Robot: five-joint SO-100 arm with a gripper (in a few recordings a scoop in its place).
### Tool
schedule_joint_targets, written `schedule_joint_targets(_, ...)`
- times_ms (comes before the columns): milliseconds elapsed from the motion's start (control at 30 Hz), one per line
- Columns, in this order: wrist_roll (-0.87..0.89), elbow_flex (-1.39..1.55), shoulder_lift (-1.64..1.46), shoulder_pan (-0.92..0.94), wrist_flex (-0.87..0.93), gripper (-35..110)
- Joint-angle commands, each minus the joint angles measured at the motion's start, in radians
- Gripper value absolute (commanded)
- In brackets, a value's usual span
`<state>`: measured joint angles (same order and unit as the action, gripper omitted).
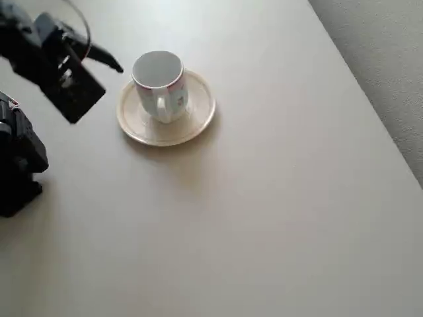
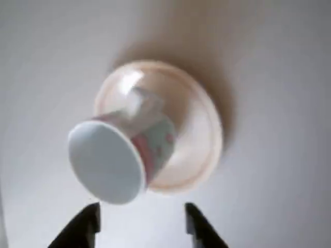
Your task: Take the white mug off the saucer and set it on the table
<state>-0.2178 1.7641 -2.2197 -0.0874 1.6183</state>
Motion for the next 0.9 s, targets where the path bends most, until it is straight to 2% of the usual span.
schedule_joint_targets(0,0.017,-0.218,0.276,-0.011,0.009,20)
schedule_joint_targets(200,0.018,-0.172,0.436,-0.011,-0.063,20)
schedule_joint_targets(867,0.048,0.023,0.614,-0.091,-0.347,18)
